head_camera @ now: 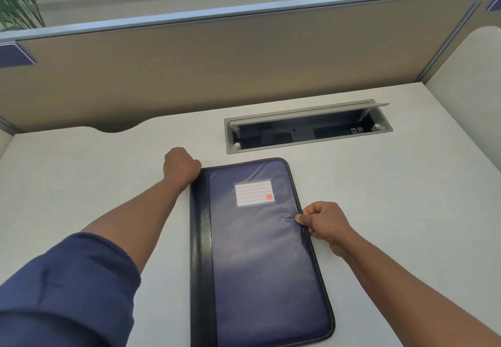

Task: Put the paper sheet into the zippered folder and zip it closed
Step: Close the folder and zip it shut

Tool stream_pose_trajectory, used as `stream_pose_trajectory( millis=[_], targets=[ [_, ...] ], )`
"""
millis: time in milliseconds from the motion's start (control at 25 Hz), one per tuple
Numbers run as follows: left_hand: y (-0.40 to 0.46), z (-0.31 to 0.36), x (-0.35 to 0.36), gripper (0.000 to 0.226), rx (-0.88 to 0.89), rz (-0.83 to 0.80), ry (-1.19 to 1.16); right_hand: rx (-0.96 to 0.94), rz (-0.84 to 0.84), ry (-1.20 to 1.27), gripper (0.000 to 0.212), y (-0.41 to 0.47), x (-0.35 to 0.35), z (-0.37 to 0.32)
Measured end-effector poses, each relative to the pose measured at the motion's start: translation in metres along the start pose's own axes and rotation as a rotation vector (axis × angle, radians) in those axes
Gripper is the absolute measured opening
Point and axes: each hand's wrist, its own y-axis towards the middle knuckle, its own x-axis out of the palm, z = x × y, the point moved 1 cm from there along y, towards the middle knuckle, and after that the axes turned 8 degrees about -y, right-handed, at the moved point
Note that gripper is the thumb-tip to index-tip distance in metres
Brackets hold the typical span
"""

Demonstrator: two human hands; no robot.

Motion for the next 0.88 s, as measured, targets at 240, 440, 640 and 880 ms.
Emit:
stream_pose_trajectory(
  millis=[240, 440, 640, 880],
  targets=[
    [-0.025, -0.014, 0.001, 0.016, -0.002, 0.018, -0.238, -0.004, -0.046, 0.027, 0.025, -0.003, -0.003, -0.001],
    [-0.072, -0.034, -0.002, 0.056, -0.035, -0.053, -0.351, -0.041, -0.013, 0.02, 0.019, -0.013, -0.003, 0.001],
    [-0.156, -0.063, -0.011, 0.063, -0.023, -0.156, -0.457, -0.119, 0.036, 0.056, 0.031, -0.04, 0.002, 0.015],
    [-0.234, -0.089, -0.022, 0.057, 0.025, -0.2, -0.419, -0.217, 0.107, -0.066, 0.044, -0.095, 0.015, 0.046]
  ],
)
